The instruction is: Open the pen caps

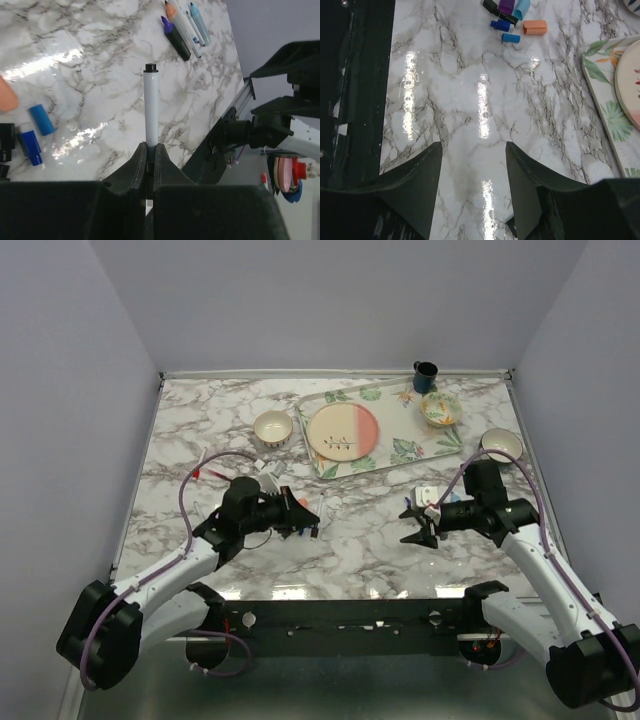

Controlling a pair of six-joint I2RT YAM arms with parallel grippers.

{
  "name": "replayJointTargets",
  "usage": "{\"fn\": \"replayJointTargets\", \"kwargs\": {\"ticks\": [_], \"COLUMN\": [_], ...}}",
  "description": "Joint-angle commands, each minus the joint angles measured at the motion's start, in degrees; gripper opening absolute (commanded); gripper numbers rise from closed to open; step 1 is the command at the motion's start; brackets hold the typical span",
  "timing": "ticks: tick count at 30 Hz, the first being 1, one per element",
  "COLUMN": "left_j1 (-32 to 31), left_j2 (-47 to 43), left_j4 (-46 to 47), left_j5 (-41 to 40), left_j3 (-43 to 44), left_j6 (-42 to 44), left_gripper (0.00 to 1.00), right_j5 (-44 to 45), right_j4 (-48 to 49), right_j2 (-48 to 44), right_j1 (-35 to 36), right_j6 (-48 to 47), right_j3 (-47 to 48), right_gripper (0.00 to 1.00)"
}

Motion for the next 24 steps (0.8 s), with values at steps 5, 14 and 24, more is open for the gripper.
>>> {"fn": "replayJointTargets", "kwargs": {"ticks": [5, 14, 24], "left_j1": [-9.73, -17.55, -23.35], "left_j2": [3.56, 13.66, 22.98], "left_j4": [5.07, 10.08, 12.99], "left_j5": [3.88, 5.29, 6.78], "left_j3": [-0.28, 3.14, 8.06], "left_j6": [-0.17, 0.36, 0.71], "left_gripper": [0.0, 0.0, 0.0], "right_j5": [-5.69, -6.13, -6.31], "right_j4": [-5.65, -6.35, -7.58], "right_j2": [-0.09, -0.18, -0.09], "right_j1": [-0.33, -0.24, -0.24], "right_j6": [-11.73, -13.67, -16.03], "right_j3": [-3.0, -3.44, -3.53], "right_gripper": [0.68, 0.7, 0.7]}}
